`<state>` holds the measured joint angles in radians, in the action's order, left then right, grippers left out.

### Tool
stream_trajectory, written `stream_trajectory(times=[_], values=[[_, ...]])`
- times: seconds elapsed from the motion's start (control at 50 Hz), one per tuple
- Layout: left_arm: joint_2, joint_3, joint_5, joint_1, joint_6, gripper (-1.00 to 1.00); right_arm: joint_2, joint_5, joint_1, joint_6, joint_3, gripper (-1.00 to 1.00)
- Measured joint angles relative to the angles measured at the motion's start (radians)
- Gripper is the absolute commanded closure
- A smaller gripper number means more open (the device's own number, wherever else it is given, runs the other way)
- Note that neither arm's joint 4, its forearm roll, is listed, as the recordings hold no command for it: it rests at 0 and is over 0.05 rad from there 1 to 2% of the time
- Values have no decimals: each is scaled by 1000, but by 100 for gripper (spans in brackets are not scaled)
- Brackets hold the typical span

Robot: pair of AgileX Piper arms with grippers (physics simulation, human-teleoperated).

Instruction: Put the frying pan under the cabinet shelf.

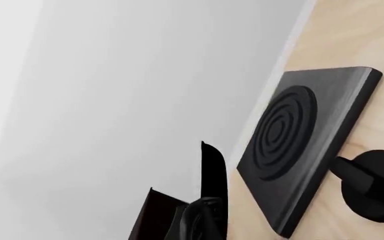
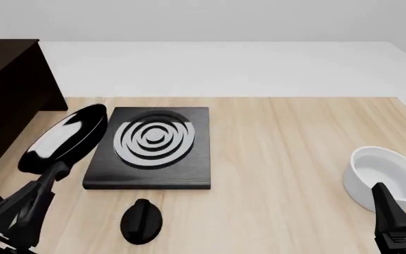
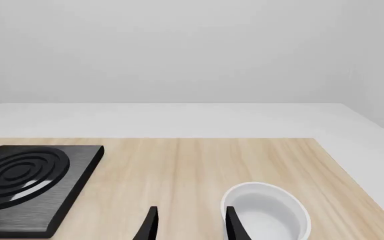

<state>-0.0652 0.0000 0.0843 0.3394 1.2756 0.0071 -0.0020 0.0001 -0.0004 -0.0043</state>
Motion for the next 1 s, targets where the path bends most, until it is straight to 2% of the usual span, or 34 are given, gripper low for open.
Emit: stream_trajectory(times=[0.56, 0.76, 1.0], values=[[-14, 0, -27, -72, -43, 100, 0, 0, 0, 0, 0, -100], [-54, 0, 7, -94, -56, 100, 0, 0, 0, 0, 0, -100], [-165, 0, 112, -119, -61, 100, 0, 0, 0, 0, 0, -100]])
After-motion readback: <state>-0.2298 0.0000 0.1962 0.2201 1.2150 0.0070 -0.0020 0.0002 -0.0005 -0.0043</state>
